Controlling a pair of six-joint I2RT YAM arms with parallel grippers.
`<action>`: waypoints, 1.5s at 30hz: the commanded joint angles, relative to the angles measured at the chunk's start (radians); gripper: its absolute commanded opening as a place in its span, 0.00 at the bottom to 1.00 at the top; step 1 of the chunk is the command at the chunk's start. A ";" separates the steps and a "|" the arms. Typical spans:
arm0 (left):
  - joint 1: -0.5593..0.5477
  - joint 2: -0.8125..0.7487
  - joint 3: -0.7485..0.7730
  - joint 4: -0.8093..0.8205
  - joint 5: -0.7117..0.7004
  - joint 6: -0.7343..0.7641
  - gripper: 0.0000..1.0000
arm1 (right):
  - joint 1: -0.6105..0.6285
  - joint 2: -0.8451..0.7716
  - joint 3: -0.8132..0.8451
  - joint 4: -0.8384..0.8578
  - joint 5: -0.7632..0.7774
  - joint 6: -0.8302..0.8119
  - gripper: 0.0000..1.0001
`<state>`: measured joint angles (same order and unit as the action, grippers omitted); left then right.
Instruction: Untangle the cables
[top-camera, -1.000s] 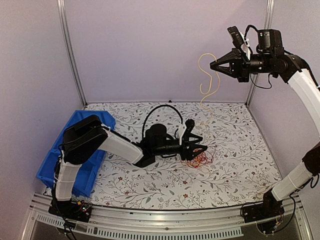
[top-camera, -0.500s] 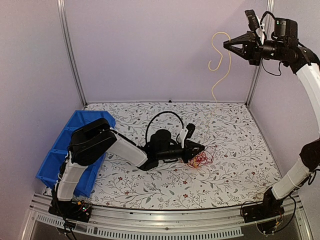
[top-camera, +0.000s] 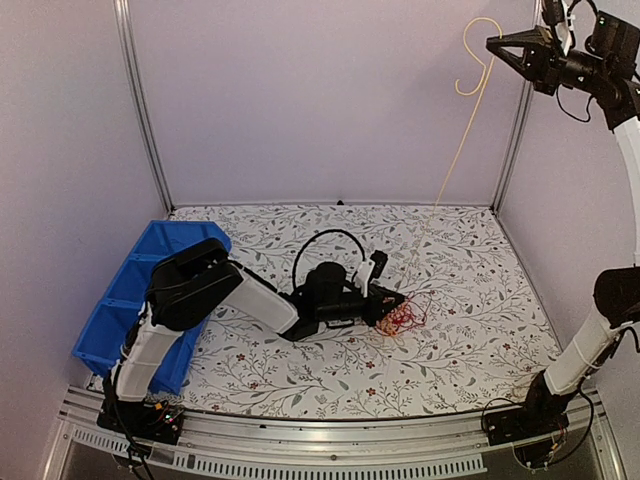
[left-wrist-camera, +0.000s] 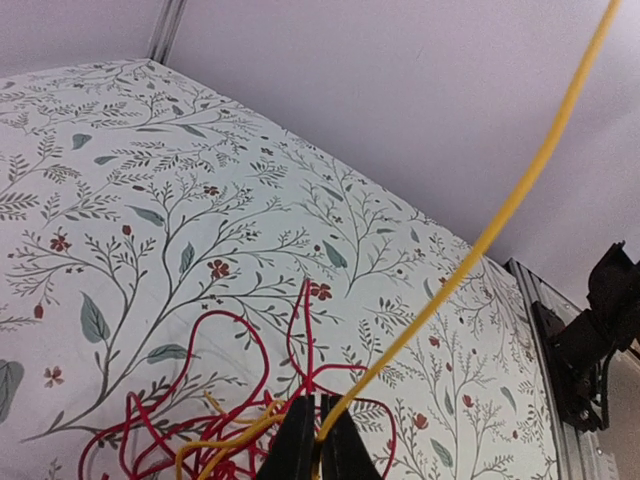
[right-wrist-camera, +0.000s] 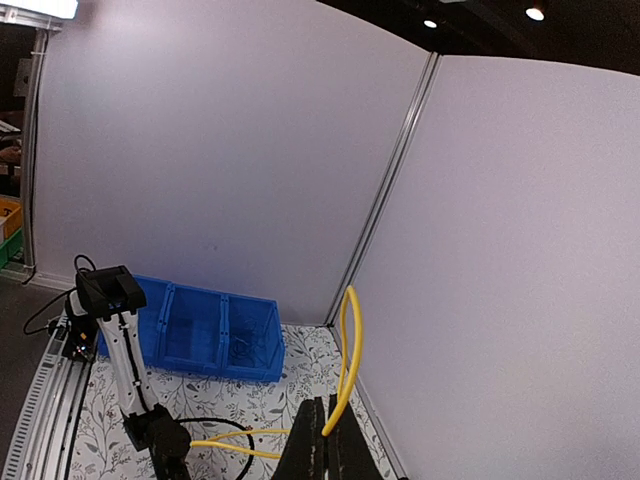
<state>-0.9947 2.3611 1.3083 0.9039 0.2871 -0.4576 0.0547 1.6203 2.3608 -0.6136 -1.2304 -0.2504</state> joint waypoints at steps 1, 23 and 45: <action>0.013 0.063 0.021 -0.122 -0.006 -0.006 0.06 | -0.122 0.005 0.080 0.217 -0.092 0.162 0.00; 0.033 0.072 0.016 -0.243 -0.021 -0.001 0.24 | -0.450 -0.021 0.121 0.738 -0.126 0.634 0.00; 0.069 -0.306 -0.226 -0.195 -0.161 0.157 0.00 | -0.516 -0.361 -0.919 0.102 0.096 -0.184 0.04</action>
<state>-0.9398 2.1075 1.0821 0.7761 0.1658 -0.3695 -0.4595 1.3563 1.6161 -0.2111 -1.2736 -0.0162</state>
